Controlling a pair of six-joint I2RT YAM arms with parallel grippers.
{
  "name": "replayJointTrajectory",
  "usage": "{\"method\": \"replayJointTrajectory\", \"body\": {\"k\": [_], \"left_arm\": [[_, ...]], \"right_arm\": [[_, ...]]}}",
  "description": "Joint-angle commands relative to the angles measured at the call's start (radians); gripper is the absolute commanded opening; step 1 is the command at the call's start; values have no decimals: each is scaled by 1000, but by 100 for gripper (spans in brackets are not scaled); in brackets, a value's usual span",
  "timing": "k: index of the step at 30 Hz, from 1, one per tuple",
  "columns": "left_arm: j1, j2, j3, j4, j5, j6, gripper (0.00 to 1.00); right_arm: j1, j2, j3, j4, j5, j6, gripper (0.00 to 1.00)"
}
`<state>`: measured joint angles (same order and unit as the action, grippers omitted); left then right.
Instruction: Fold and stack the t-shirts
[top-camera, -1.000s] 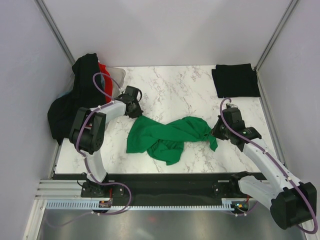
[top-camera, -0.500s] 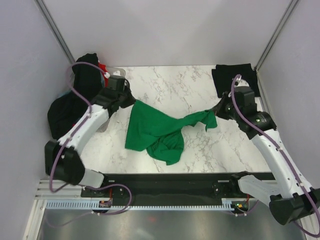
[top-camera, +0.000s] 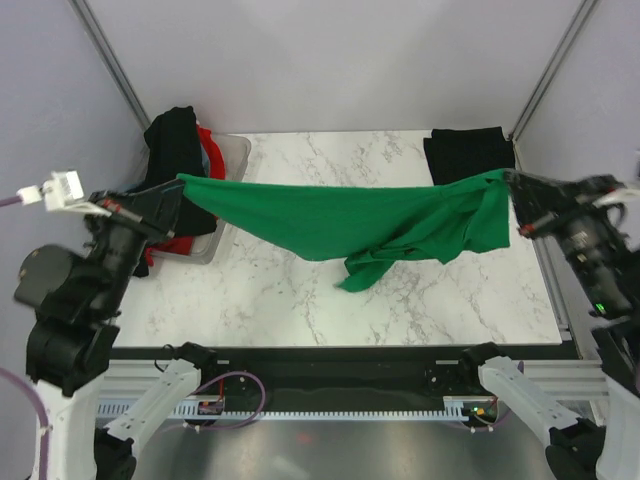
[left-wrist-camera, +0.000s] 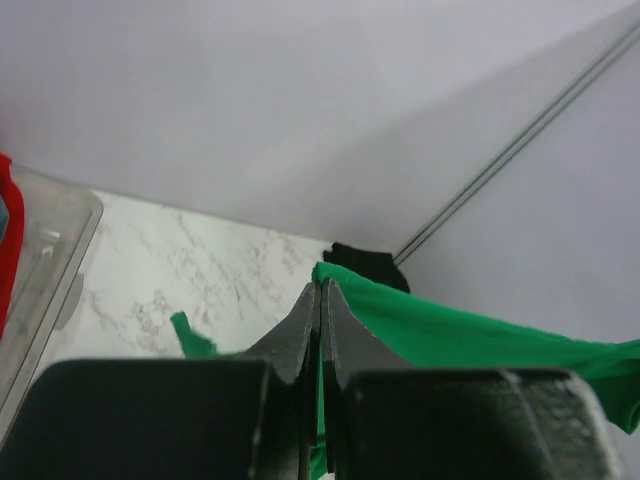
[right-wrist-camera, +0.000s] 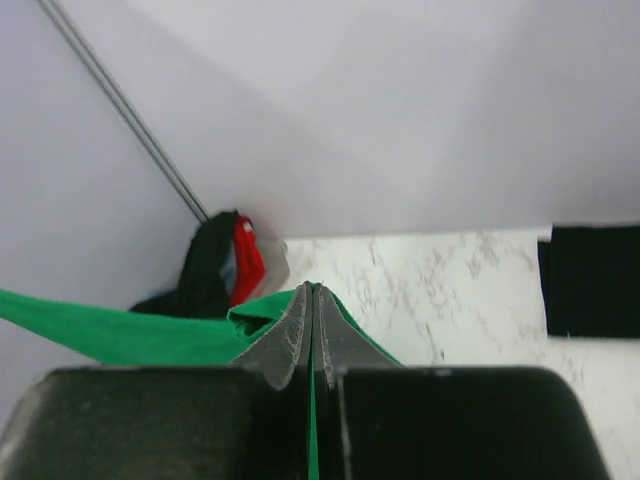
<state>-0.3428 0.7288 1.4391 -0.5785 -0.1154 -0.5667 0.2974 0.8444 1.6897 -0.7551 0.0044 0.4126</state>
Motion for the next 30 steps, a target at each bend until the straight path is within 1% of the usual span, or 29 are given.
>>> {"method": "replayJointTrajectory", "body": {"k": [1,3,5,7,10,13,19,22,25,27,28,30], "left_arm": [[-2,-93,20,-6,45,67,2],[-2,-141,30,-4,62,67,2],[-2,-193,47,2,75,62,2],[-2,-224,67,2,97,59,2],[-1,-239,87,-1,137,44,2],[-2,-249,112,0,171,33,2],[-2,-264,161,0,169,45,2],[-2,-266,179,-1,169,66,2],[-1,-244,185,-9,160,112,2],[-1,-214,172,-30,132,131,2],[-1,-182,156,-32,126,143,2],[-1,-145,95,-29,88,145,2]], "right_arm": [[0,-112,76,88,-29,-64,2],[0,-148,100,108,-59,-75,2],[-1,-202,103,163,-124,-78,2],[0,-225,122,187,-180,-71,0],[0,-211,192,185,-260,-57,0],[-1,-208,251,183,-299,-57,0],[-1,-251,304,165,-268,-132,0],[-1,-269,300,162,-253,-168,0],[-1,-252,291,142,-230,-204,0],[0,-219,256,140,-216,-230,0],[0,-203,234,145,-164,-232,0],[0,-144,150,155,-117,-230,0]]}}
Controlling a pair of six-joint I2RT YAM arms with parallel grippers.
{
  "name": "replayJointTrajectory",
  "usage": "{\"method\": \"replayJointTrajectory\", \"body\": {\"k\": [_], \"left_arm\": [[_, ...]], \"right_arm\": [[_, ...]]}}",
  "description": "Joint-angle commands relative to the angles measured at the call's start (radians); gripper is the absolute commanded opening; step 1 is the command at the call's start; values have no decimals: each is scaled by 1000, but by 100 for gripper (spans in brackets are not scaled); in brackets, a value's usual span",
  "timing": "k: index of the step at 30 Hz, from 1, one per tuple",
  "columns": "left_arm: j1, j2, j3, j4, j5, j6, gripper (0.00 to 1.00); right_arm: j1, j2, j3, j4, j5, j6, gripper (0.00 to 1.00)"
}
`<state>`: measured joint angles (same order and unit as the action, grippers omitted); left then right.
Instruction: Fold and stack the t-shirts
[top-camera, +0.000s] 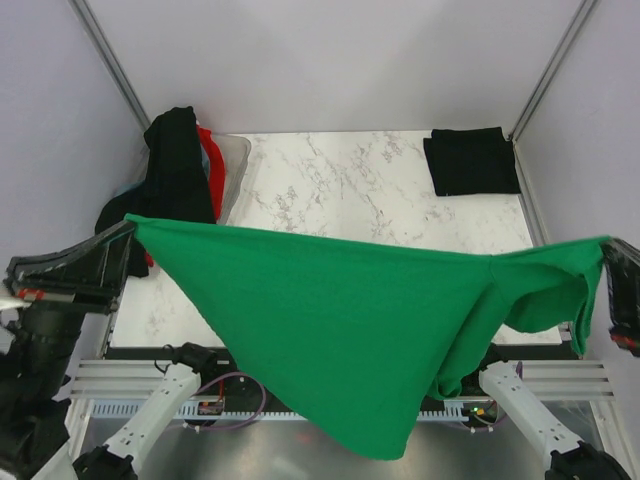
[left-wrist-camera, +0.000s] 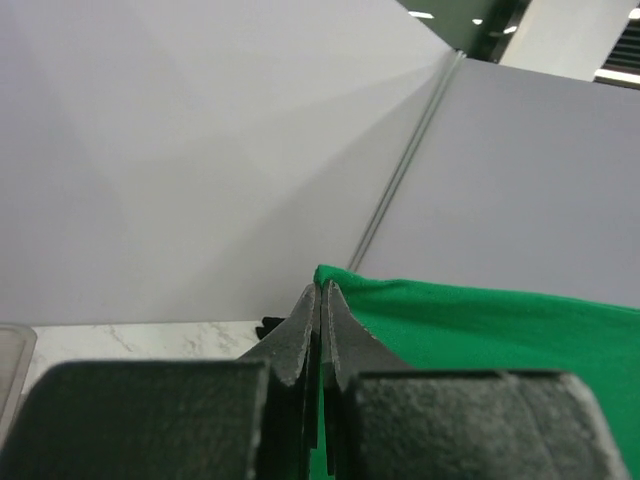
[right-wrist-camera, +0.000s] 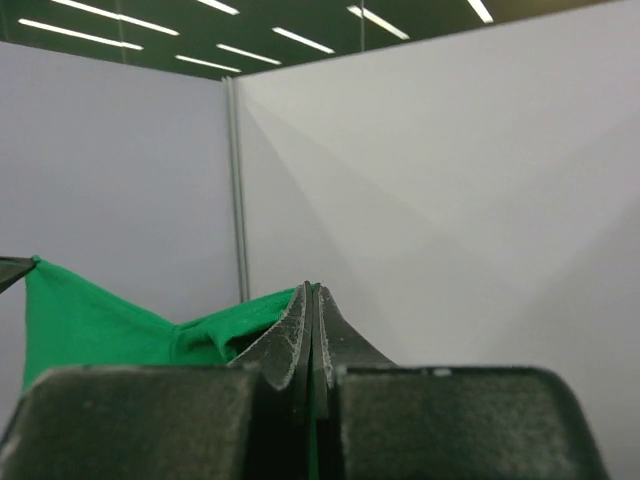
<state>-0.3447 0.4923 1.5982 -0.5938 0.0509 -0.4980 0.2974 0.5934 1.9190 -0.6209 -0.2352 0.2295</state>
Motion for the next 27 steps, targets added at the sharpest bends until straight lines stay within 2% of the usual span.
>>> {"method": "replayJointTrajectory", "body": {"k": [1,3,4,5,7,8,9,10,11,12,13,14,15,16,17,19,23,27], "left_arm": [[1,147,-82,-9,-94,72,2],[1,218,-141,-6,-141,78,2],[1,257,-155,-1,-161,91,2],[1,358,-168,2,-186,99,2],[3,467,-191,9,-302,113,2],[13,600,-196,31,-347,121,2],[25,664,-193,41,-356,121,2],[45,745,-184,54,-350,116,2],[94,817,-167,61,-330,105,2],[119,971,-115,57,-274,96,7],[142,1042,-81,45,-240,82,17],[180,1112,15,-31,-162,76,35],[194,1190,64,-72,-126,73,62],[205,1291,104,-105,-108,73,71],[210,1324,135,-135,-115,72,76],[211,1326,91,-135,-123,75,84],[210,1218,-19,-106,-135,58,85],[202,1057,-248,-64,-88,18,82]], "right_arm": [[-1,132,-110,41,163,-42,0],[0,237,-195,61,203,-38,0],[0,287,-215,64,270,-38,0],[0,337,-239,64,304,-32,0],[-1,526,-247,72,324,-39,0],[-1,592,-258,87,355,-36,0],[-1,741,-256,104,368,-29,1],[-1,825,-236,119,372,-29,7],[-1,912,-162,115,363,-29,20],[-1,1079,-102,96,315,-32,60],[-1,1155,-28,10,306,-27,69],[-1,1213,89,-32,301,-19,77],[-1,1262,109,-49,304,-13,94],[-1,1258,101,-36,316,-7,98],[-1,1238,33,-13,333,4,98],[-4,1108,-117,65,376,13,98],[-6,996,-331,108,399,43,98],[-4,841,-558,159,361,109,98]]}}
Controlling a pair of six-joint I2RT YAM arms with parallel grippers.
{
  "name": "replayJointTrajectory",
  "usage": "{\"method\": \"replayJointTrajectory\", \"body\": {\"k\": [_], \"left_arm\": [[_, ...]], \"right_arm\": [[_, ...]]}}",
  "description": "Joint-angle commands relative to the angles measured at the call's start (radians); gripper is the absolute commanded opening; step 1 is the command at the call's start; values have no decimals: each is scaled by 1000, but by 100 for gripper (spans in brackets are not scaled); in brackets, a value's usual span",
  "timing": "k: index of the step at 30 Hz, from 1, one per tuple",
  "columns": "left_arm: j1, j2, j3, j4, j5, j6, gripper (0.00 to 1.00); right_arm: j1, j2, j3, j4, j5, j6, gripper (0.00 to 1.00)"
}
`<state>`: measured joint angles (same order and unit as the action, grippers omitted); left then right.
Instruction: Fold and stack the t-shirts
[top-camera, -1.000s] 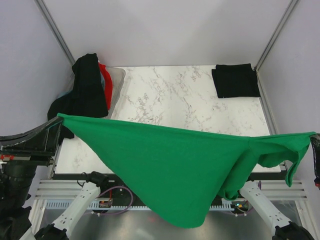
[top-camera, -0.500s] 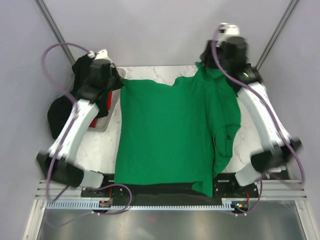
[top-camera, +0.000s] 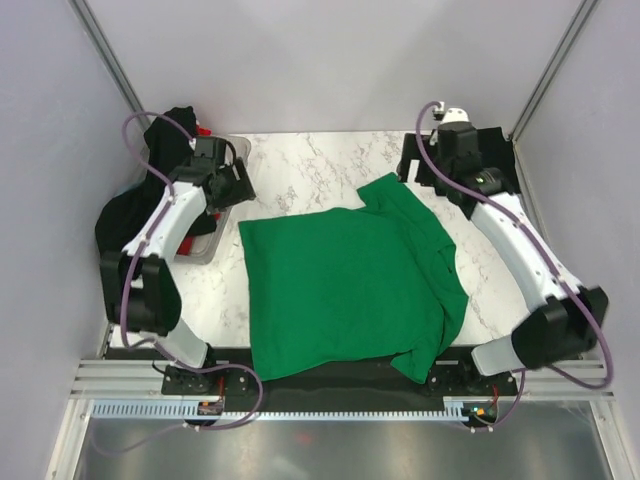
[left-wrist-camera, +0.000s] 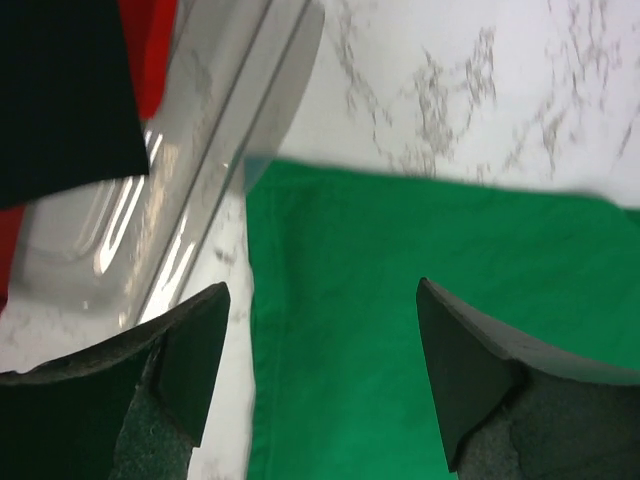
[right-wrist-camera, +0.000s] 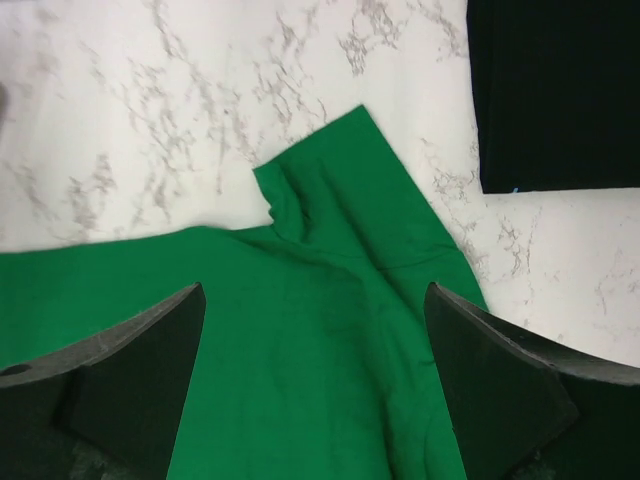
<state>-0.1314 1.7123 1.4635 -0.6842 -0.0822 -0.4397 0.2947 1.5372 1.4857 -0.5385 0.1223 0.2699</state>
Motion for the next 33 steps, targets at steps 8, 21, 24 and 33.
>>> {"method": "replayJointTrajectory", "body": {"k": [8,21,24,33], "left_arm": [[-63,-362,-504,158,117,-119,80],[-154,-138,-517,291,162,-160,74],[-166,-79,-531,343,148,-159,74],[-177,163,-361,351,91,-133,72]], "right_arm": [[-3,-85,-324,120,-92,144,98],[-45,375,-113,112,-168,134,98],[-55,469,-59,112,-168,117,98],[-106,656,100,109,-188,104,98]]}}
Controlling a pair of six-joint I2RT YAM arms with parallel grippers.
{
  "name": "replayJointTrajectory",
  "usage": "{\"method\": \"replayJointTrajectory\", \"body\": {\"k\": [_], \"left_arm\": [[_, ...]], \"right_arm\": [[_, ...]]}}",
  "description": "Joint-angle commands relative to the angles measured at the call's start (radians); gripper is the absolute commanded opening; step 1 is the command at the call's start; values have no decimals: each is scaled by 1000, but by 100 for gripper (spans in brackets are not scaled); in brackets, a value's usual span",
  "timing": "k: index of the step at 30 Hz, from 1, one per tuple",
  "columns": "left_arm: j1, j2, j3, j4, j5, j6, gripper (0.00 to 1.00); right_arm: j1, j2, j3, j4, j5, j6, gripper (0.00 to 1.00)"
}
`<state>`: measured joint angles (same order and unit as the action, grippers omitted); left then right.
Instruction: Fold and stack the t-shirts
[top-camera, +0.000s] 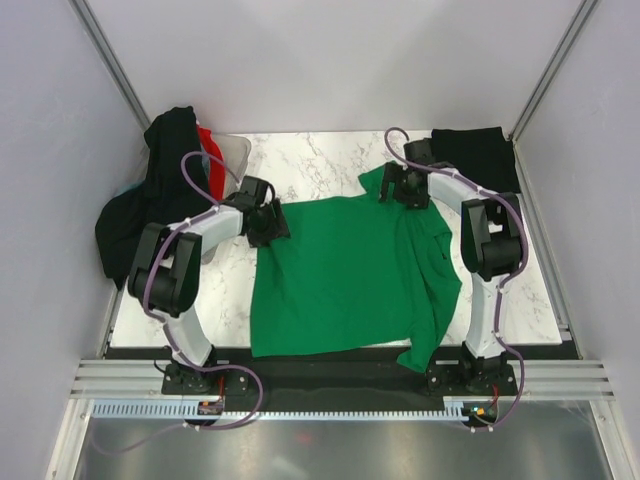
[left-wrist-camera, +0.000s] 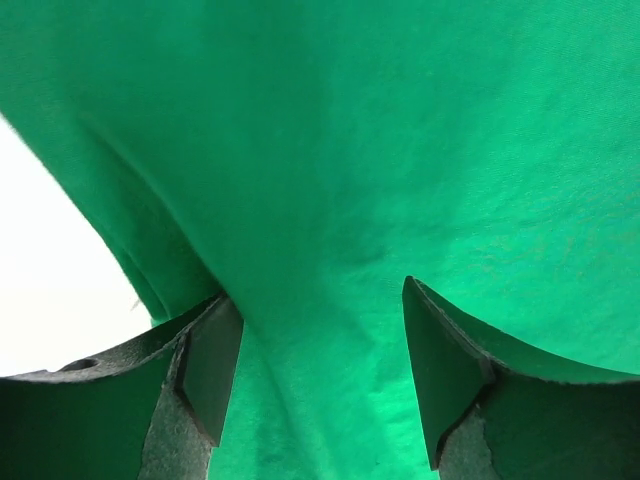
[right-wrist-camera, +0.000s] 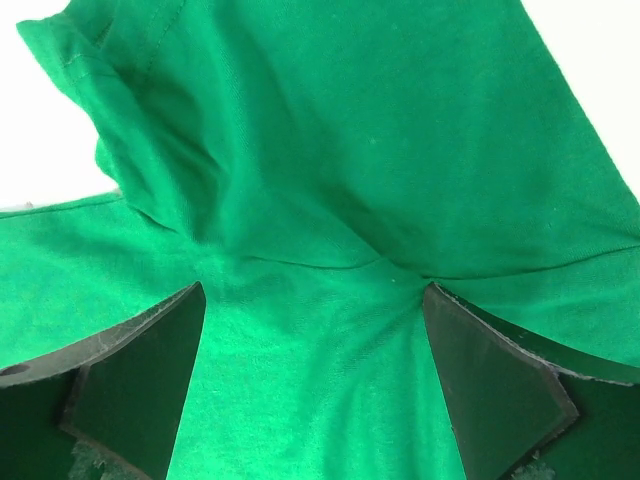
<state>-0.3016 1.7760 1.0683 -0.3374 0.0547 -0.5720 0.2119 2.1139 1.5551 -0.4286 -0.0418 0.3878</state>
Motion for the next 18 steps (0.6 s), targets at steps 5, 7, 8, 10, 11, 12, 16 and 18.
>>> {"method": "replayJointTrajectory", "body": {"k": [5,7,8,10,11,12,16,18], "left_arm": [[7,198,223,-64,-52,9,68],[25,239,324,-95,-52,14,68],[36,262,366,-116,-52,15,67],[61,322,512,-193,-49,29,66],[65,338,566,-230,-77,35,65],[68,348,619,-300,-88,47,64],[71,300,785,-402,-134,66,65],[71,208,774,-420,-147,58,66]], "right_arm": [[-55,153,164,-28,-26,-7,98],[-66,179,256,-64,-38,-6,98],[-74,205,293,-79,-40,-9,98],[-75,242,426,-149,-40,-18,98],[-74,248,469,-176,-40,-27,98],[-75,250,508,-218,-41,-32,98],[-74,132,550,-249,-32,-33,98],[-74,69,514,-245,-56,-26,98]]}}
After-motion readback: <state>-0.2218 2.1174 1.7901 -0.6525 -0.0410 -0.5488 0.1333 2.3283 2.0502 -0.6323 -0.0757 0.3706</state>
